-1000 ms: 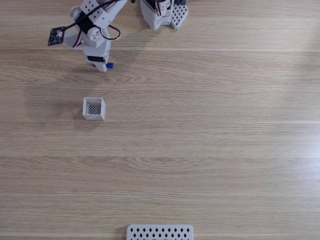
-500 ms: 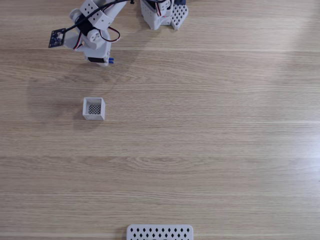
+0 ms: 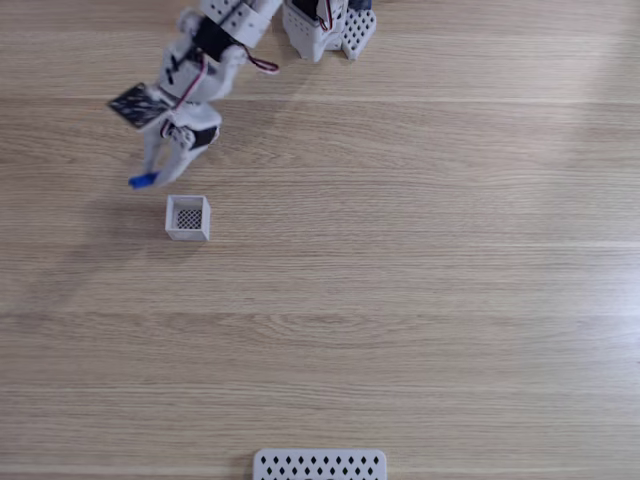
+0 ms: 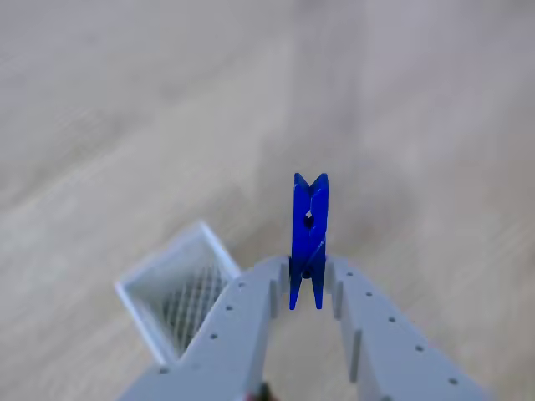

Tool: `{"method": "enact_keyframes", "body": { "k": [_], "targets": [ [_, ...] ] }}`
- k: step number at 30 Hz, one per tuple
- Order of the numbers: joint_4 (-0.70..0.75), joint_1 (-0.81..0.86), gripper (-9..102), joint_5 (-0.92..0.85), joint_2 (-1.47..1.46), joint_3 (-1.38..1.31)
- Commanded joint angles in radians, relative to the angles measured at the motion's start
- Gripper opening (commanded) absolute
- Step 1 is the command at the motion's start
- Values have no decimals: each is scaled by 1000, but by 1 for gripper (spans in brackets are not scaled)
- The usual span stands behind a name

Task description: Grasp a peg and put it in the crate.

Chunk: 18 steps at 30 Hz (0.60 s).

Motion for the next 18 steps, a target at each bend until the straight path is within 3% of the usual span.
{"method": "enact_keyframes", "body": {
  "k": [1, 6, 18],
  "targets": [
    [-408, -46, -1, -49, 91, 80],
    [-566, -106, -1, -49, 34, 164],
    [-491, -152, -1, -49, 67, 245]
  ]
}}
